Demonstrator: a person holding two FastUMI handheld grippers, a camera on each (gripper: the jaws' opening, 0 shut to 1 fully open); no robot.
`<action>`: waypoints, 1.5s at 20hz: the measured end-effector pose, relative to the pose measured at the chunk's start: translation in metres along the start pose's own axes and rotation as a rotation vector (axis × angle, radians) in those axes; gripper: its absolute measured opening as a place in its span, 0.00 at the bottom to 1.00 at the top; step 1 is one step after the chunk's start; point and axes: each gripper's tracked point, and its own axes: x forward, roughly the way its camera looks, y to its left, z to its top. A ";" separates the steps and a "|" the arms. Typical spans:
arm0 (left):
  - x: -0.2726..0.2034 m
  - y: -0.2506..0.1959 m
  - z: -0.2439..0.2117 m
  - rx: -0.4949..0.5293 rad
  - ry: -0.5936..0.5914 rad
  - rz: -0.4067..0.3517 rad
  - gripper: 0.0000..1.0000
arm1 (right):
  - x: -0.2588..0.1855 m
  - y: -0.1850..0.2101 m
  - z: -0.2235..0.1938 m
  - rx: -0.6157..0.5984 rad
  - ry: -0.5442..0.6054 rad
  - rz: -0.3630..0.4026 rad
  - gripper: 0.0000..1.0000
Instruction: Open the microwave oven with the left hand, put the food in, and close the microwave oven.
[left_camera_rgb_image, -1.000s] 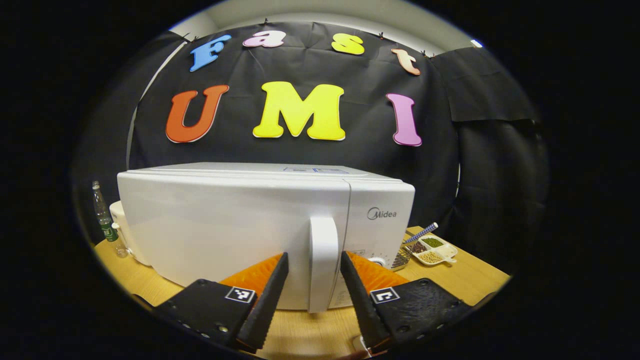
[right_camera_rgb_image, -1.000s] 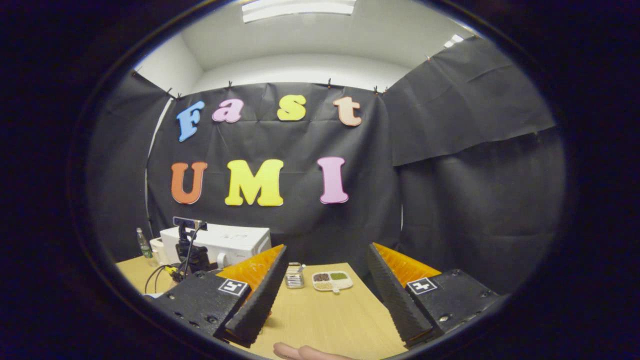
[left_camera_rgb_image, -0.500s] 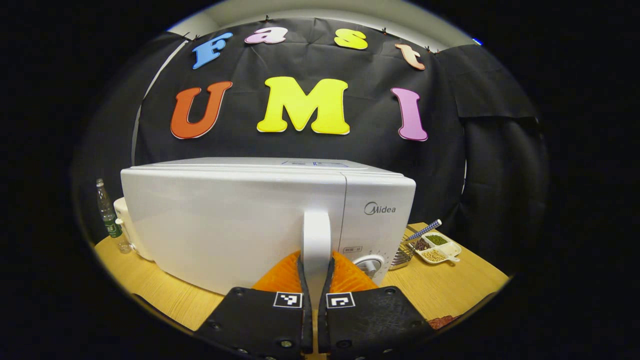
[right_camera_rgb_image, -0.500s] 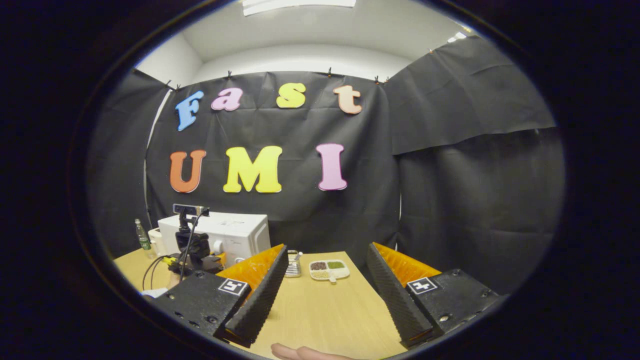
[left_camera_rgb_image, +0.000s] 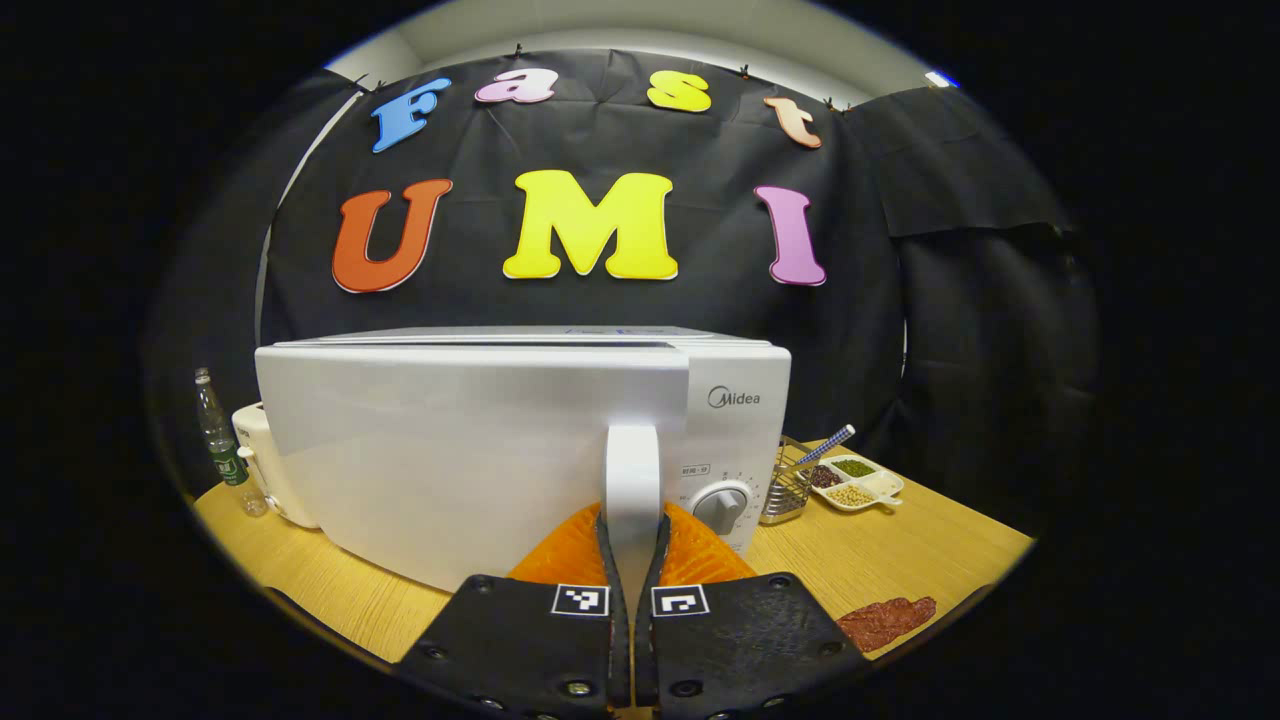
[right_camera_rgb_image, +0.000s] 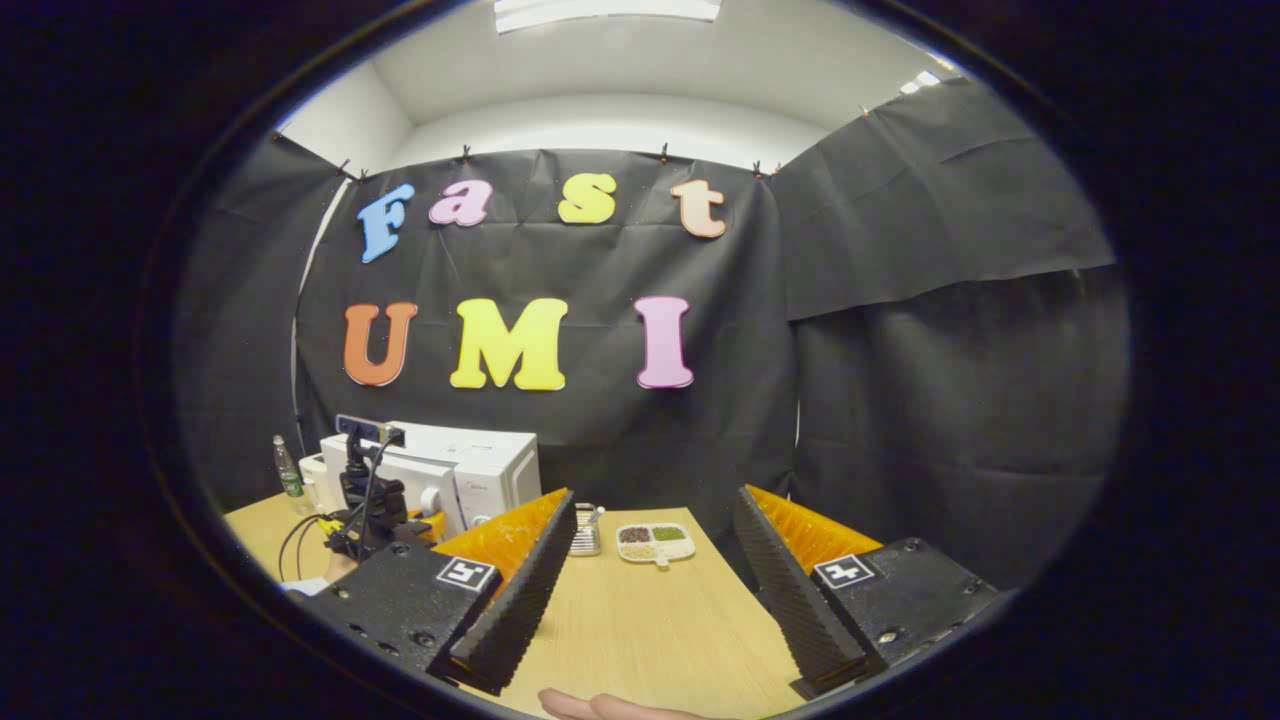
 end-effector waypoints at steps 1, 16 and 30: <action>-0.009 0.001 -0.003 -0.009 0.004 -0.011 0.01 | 0.000 0.004 0.001 0.006 -0.001 0.003 1.00; -0.136 0.051 -0.018 -0.017 -0.006 -0.010 0.10 | -0.049 0.066 0.000 -0.022 -0.020 0.090 1.00; -0.295 0.192 -0.025 -0.101 -0.009 0.268 0.70 | -0.053 0.108 -0.027 -0.024 0.057 0.173 1.00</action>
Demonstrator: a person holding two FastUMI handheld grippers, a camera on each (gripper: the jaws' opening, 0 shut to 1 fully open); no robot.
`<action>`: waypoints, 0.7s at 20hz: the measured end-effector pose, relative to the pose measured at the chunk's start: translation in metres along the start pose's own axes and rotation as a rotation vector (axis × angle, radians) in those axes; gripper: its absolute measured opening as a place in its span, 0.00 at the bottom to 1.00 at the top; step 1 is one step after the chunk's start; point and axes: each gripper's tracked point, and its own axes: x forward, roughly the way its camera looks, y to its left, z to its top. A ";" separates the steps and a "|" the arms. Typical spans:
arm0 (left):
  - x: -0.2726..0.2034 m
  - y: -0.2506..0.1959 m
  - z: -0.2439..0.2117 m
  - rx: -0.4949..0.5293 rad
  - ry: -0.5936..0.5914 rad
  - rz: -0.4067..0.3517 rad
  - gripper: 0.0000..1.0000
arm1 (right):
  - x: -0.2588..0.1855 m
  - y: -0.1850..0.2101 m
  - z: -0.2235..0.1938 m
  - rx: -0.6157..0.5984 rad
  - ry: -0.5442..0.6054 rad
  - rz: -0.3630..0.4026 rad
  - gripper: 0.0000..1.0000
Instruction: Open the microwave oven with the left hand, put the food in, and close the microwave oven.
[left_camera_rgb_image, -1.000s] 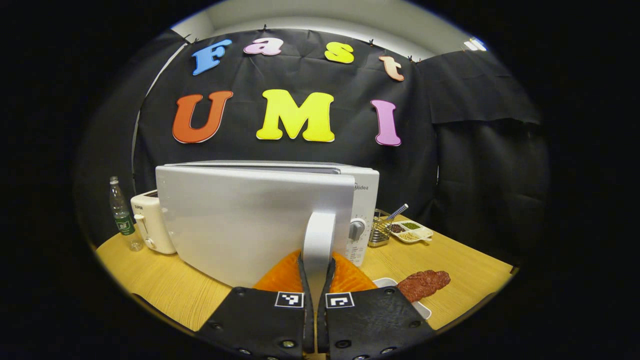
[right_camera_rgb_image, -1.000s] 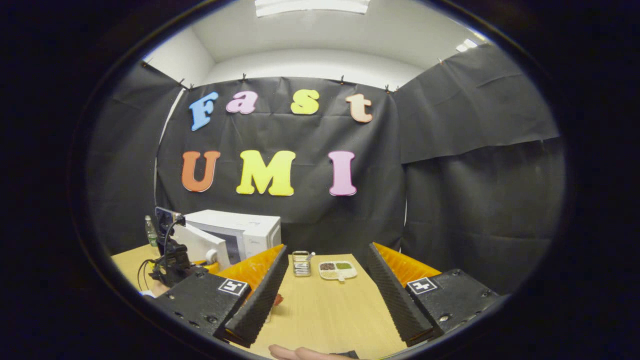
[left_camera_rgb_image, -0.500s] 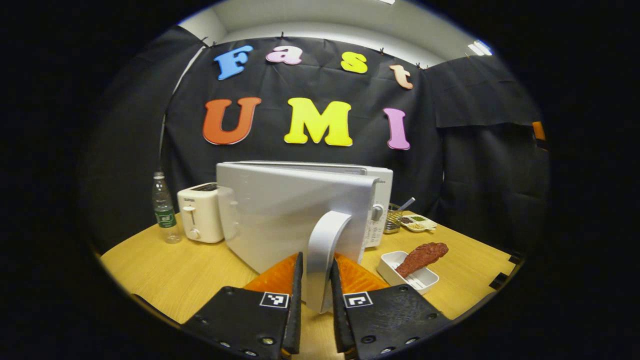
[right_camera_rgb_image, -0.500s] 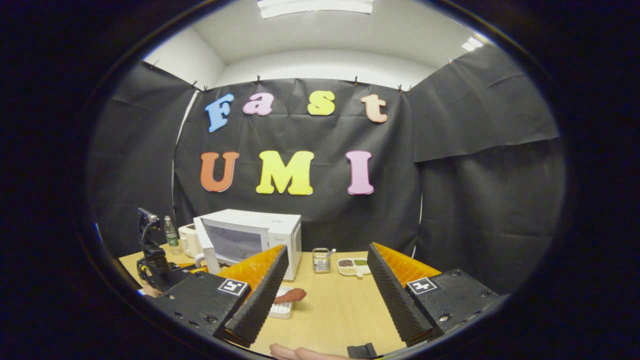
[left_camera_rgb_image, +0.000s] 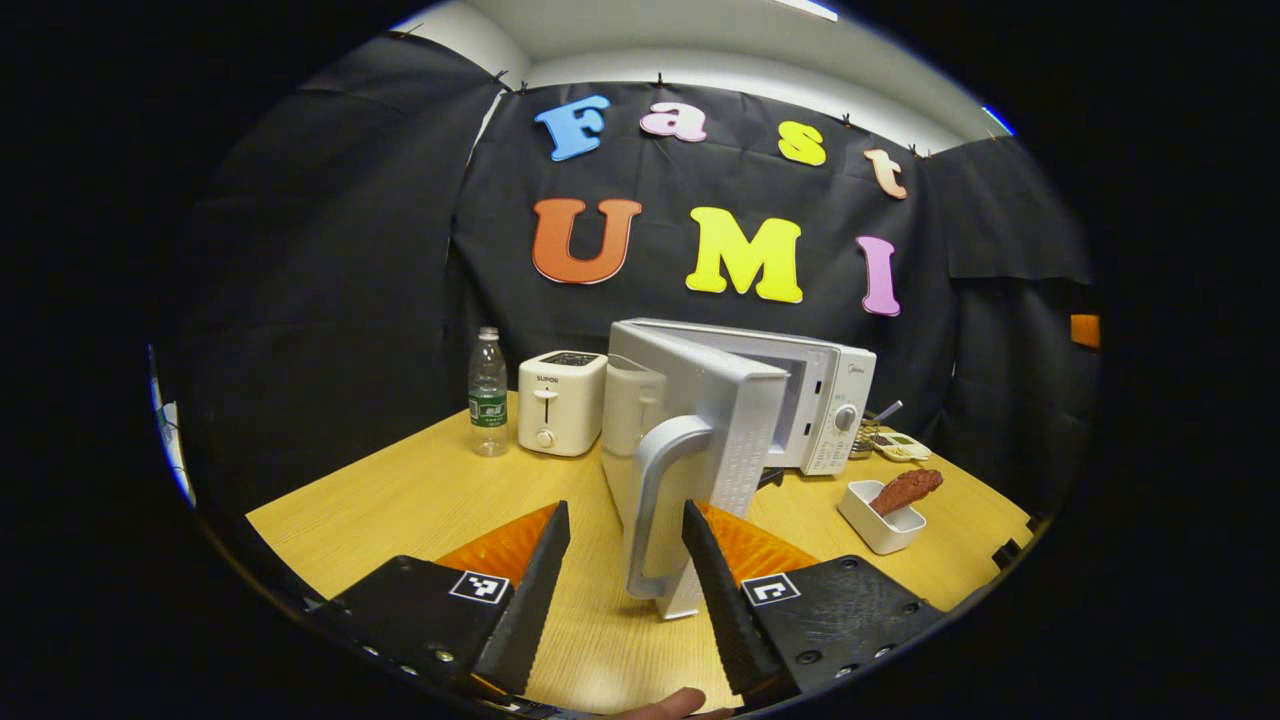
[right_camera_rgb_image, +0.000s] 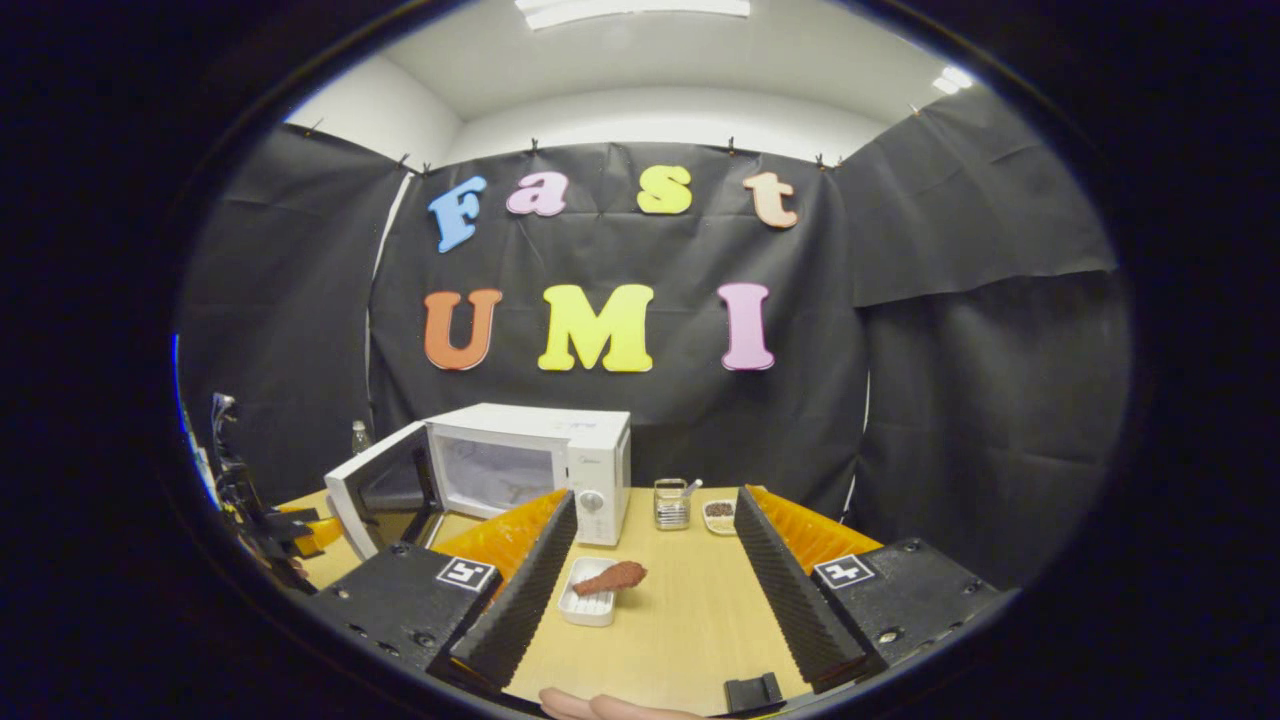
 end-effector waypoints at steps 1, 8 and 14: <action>-0.003 0.005 0.006 0.011 -0.017 0.014 0.70 | 0.004 0.001 -0.001 -0.002 0.007 0.000 1.00; -0.024 0.008 0.058 0.112 -0.071 0.080 0.93 | 0.048 -0.003 -0.010 -0.019 0.074 0.010 0.91; -0.021 -0.024 0.115 0.080 -0.123 0.042 0.92 | 0.099 -0.008 -0.039 -0.034 0.216 0.077 0.91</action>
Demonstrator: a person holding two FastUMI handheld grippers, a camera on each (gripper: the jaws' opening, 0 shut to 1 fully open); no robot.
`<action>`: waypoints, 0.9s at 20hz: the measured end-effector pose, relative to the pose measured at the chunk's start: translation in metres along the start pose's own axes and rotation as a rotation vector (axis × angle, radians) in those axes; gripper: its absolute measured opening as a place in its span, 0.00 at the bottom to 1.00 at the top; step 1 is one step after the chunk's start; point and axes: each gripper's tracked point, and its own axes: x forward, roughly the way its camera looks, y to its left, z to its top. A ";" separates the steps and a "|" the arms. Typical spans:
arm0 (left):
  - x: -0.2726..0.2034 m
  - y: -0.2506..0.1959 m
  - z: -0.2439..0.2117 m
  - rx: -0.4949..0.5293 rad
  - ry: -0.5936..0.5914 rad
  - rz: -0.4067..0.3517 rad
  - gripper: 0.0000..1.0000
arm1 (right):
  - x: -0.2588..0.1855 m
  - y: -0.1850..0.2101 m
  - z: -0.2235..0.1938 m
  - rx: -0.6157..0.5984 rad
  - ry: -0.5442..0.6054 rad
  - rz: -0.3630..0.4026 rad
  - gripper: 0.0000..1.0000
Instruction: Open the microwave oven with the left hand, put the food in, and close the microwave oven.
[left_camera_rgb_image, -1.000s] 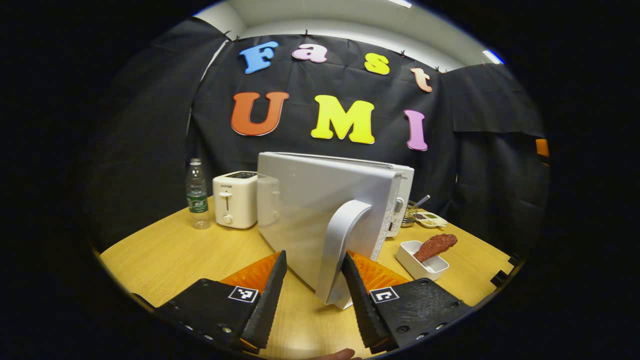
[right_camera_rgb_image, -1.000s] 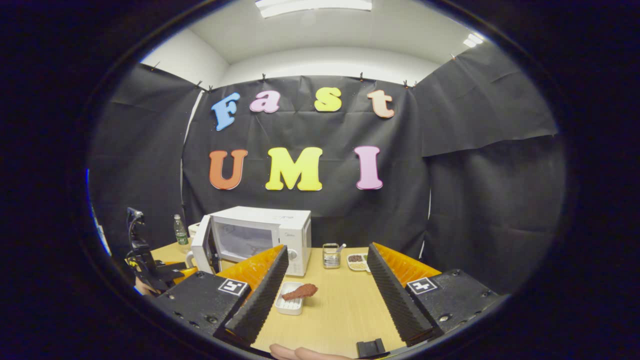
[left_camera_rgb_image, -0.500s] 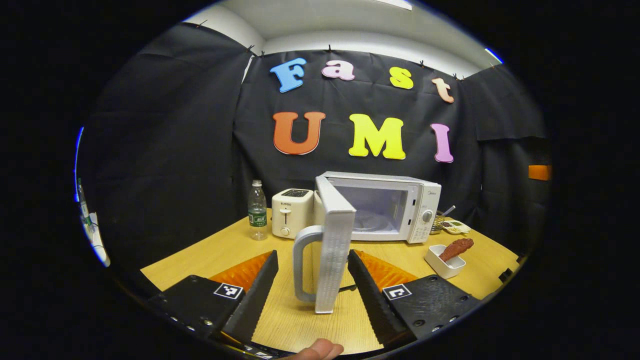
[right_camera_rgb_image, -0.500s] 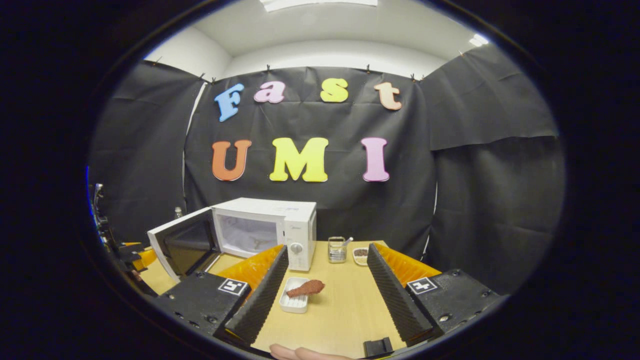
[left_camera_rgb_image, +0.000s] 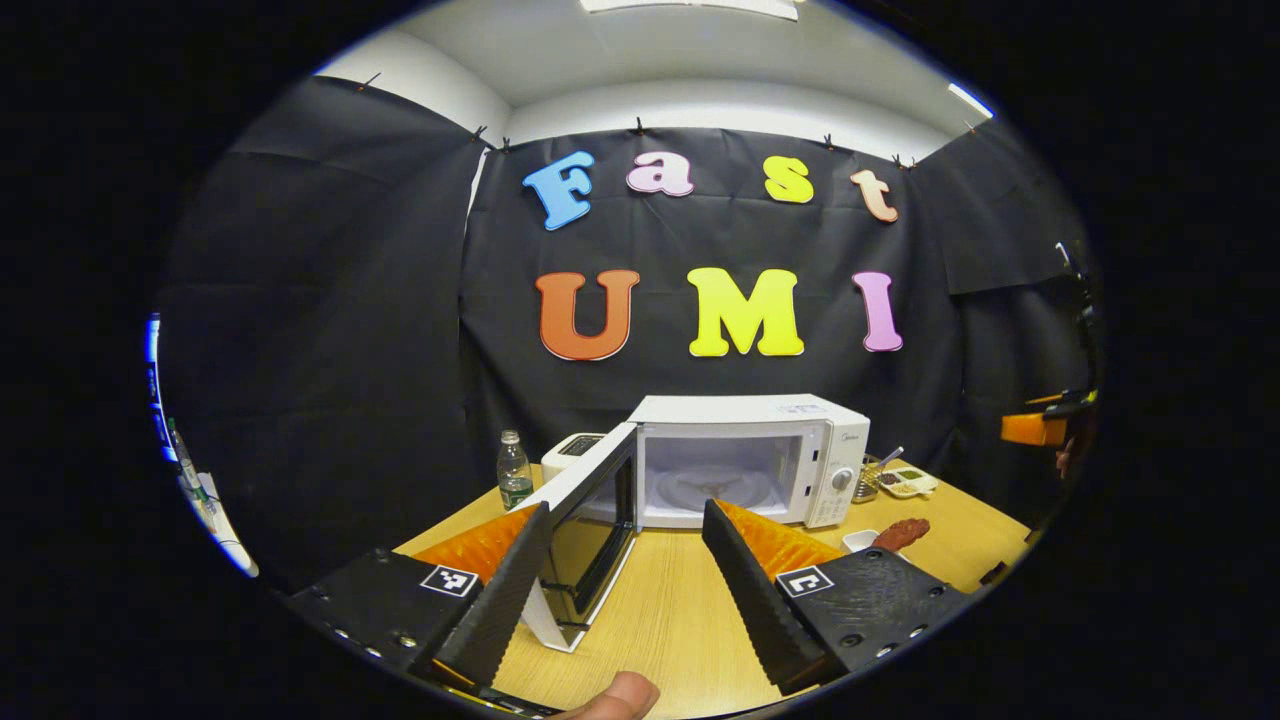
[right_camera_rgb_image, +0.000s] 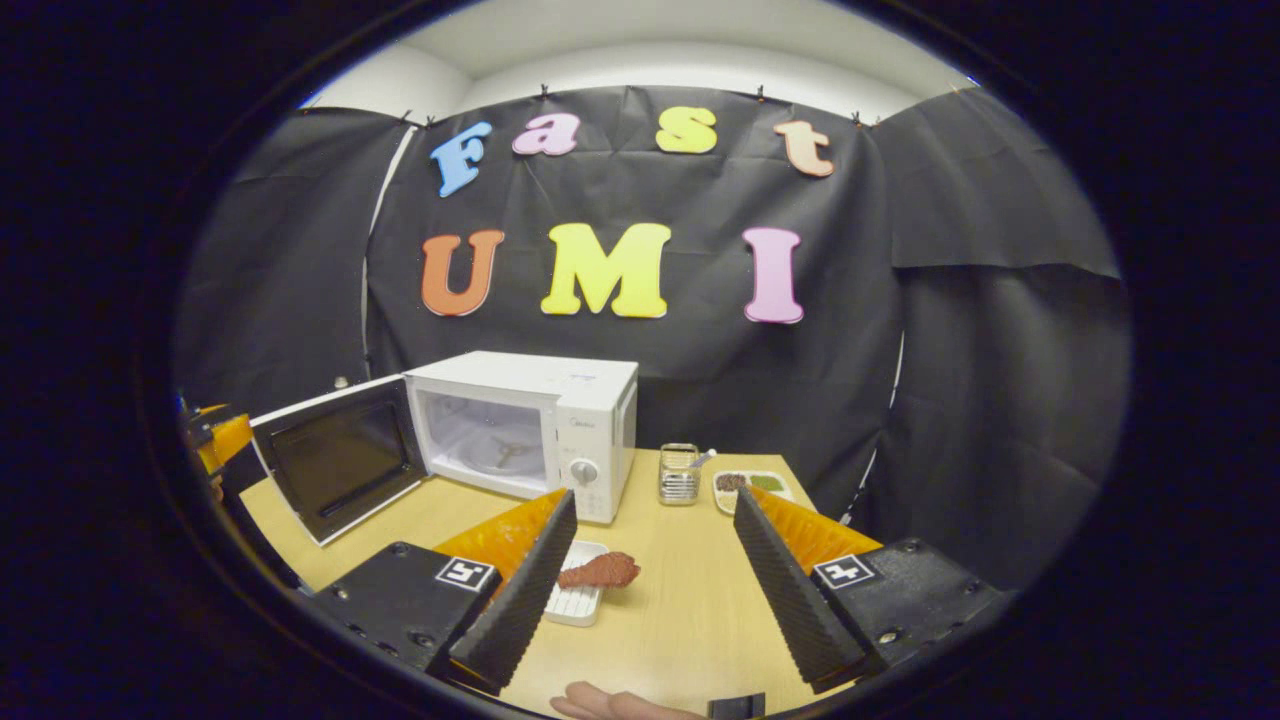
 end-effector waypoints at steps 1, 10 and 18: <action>0.003 -0.004 0.009 -0.009 -0.009 -0.004 0.92 | 0.010 -0.005 -0.005 0.007 0.038 0.004 1.00; 0.020 -0.036 0.065 -0.022 -0.090 -0.020 0.92 | 0.099 -0.005 -0.071 0.179 0.365 0.208 0.88; 0.027 -0.053 0.072 -0.006 -0.097 -0.019 0.92 | 0.128 0.027 -0.139 0.506 0.657 0.430 0.70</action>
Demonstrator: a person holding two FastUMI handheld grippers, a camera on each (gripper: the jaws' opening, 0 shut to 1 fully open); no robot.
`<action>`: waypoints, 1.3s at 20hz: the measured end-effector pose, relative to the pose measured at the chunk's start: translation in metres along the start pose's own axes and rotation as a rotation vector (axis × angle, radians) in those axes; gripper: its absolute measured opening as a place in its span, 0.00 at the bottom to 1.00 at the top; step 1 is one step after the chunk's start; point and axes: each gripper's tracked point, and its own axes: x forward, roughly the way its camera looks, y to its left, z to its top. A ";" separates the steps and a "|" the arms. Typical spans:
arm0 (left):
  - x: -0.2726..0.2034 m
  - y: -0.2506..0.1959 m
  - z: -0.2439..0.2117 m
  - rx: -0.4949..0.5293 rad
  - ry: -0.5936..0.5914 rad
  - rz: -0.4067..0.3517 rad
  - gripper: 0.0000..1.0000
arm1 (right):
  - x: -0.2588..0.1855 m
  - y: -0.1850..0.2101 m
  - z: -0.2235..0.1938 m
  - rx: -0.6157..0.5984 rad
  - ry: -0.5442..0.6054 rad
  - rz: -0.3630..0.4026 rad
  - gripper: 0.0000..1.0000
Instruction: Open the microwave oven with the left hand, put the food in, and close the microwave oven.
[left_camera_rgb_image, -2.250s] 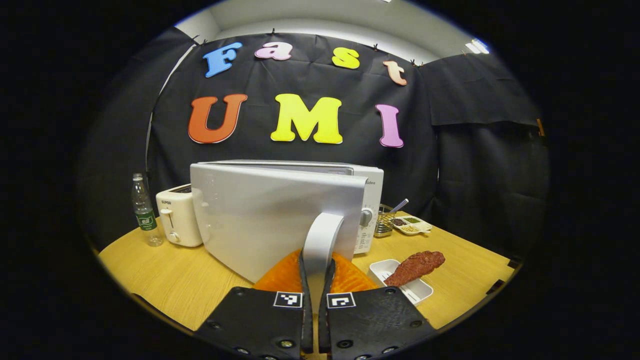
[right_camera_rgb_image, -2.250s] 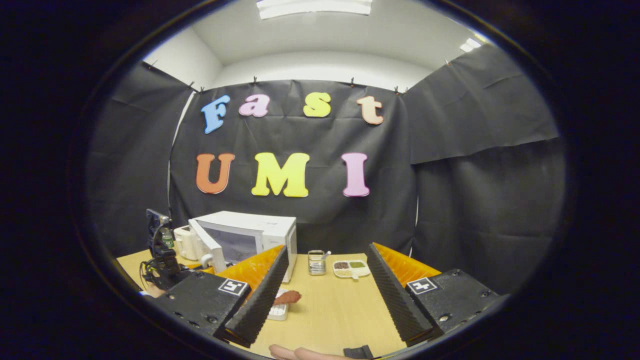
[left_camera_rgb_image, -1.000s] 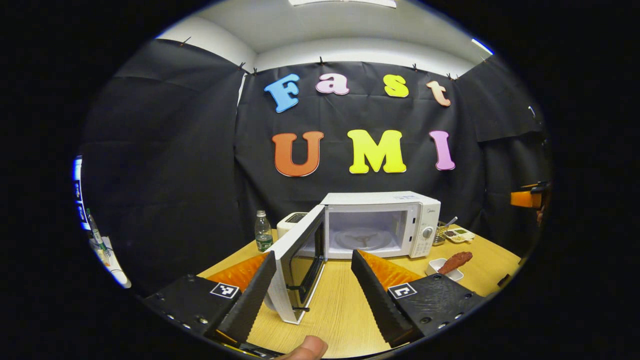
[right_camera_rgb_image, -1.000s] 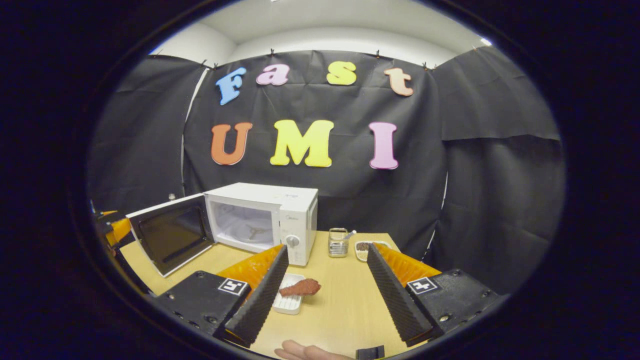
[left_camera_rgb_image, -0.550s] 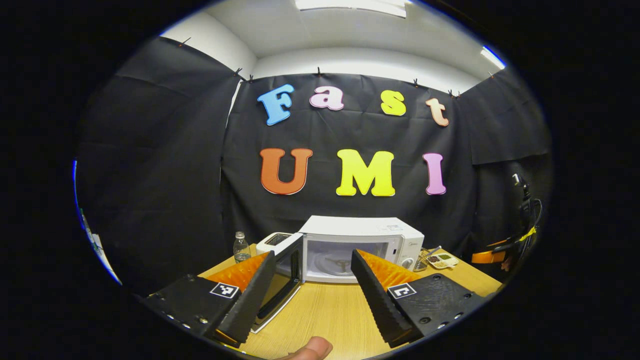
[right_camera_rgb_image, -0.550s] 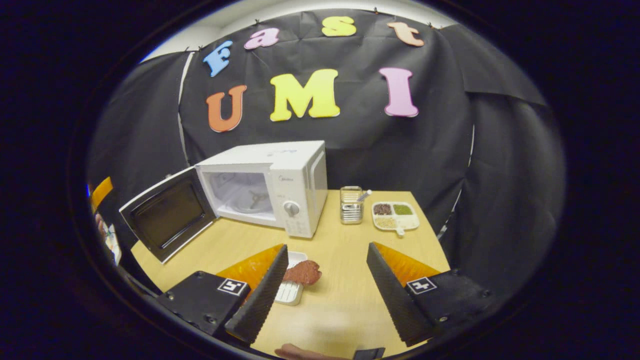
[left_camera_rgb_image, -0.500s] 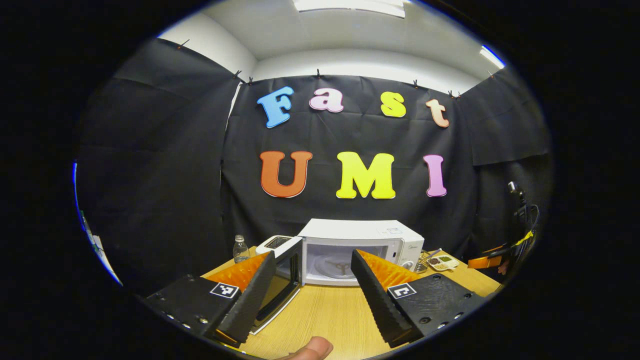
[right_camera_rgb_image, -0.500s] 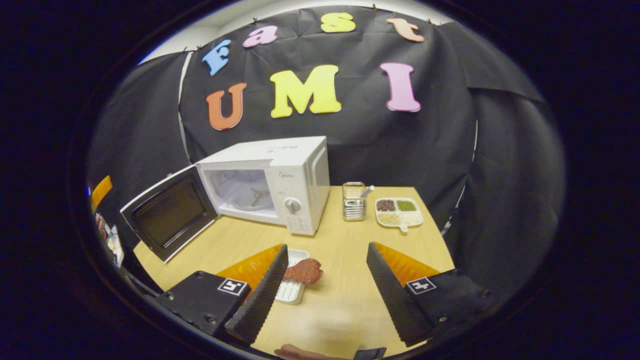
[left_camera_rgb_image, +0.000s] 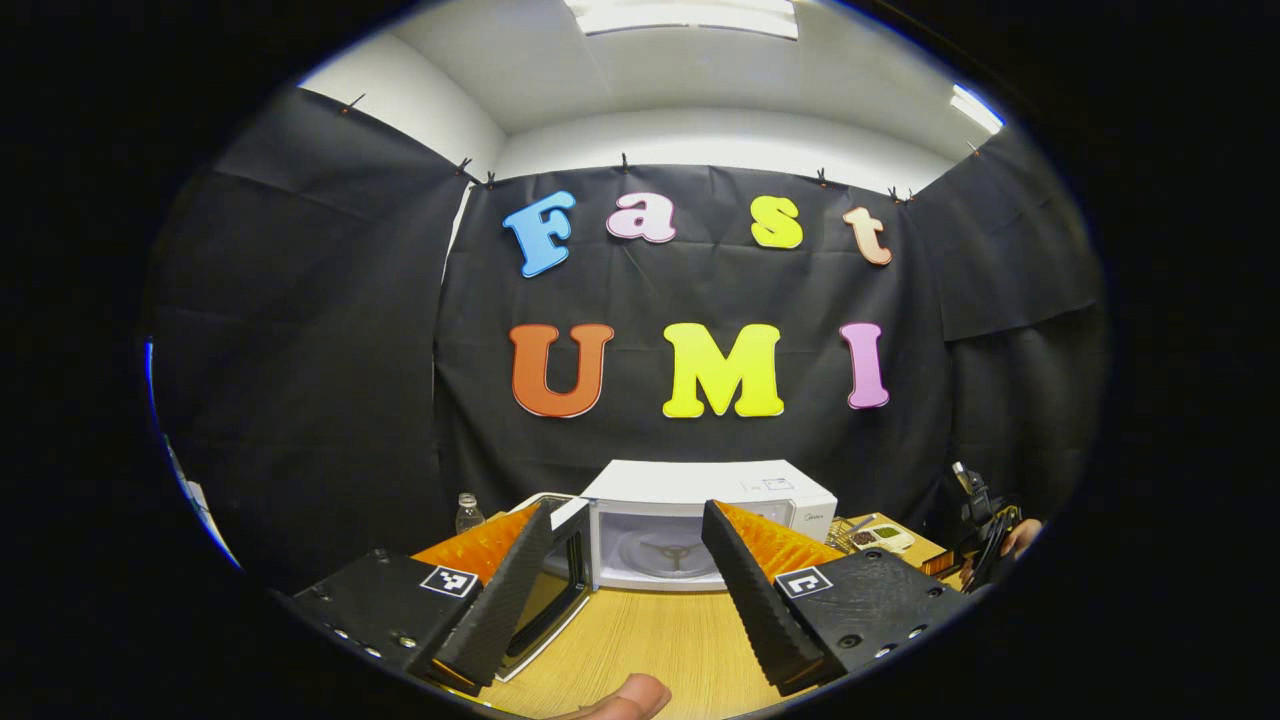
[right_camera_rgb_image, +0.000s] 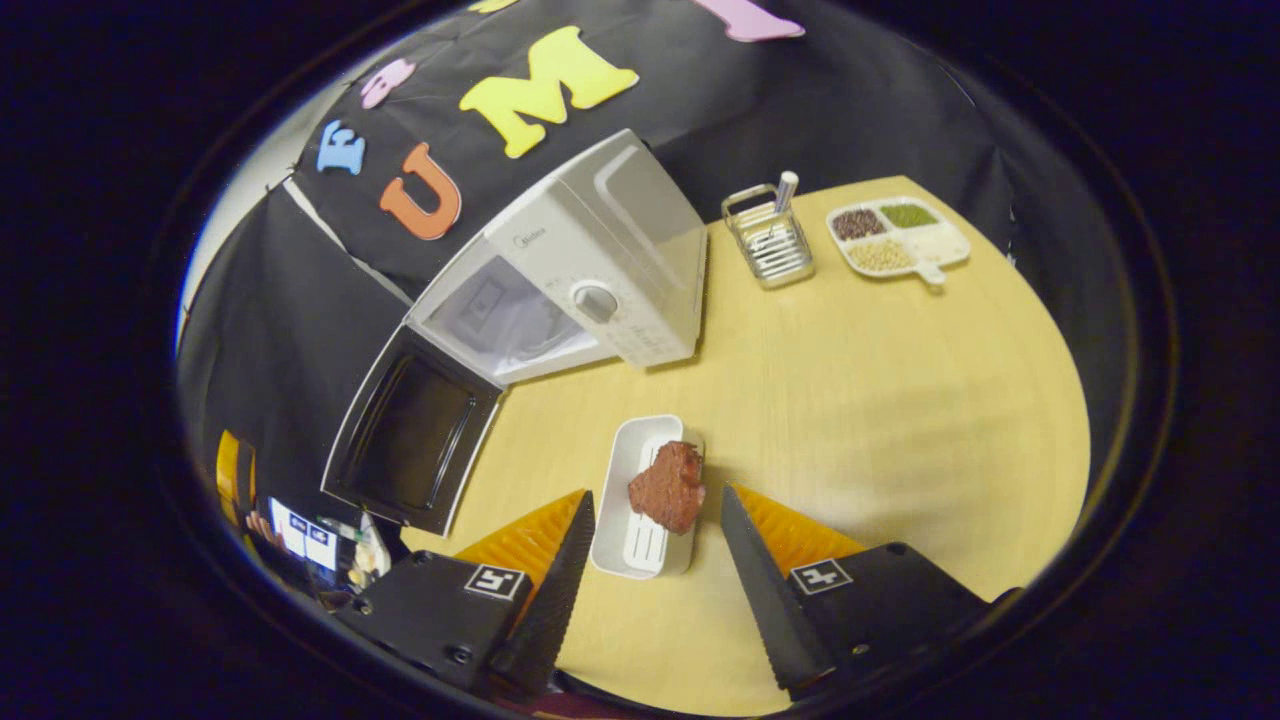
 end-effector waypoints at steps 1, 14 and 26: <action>0.001 -0.001 -0.004 0.000 0.006 0.000 0.92 | 0.004 -0.004 0.001 0.015 0.004 -0.001 0.81; -0.003 0.011 -0.021 0.042 0.039 0.043 0.92 | -0.003 0.010 -0.001 -0.022 -0.034 0.043 0.10; -0.031 0.027 -0.024 0.013 0.016 -0.006 0.92 | -0.052 0.110 -0.016 -0.580 -0.327 -0.210 0.10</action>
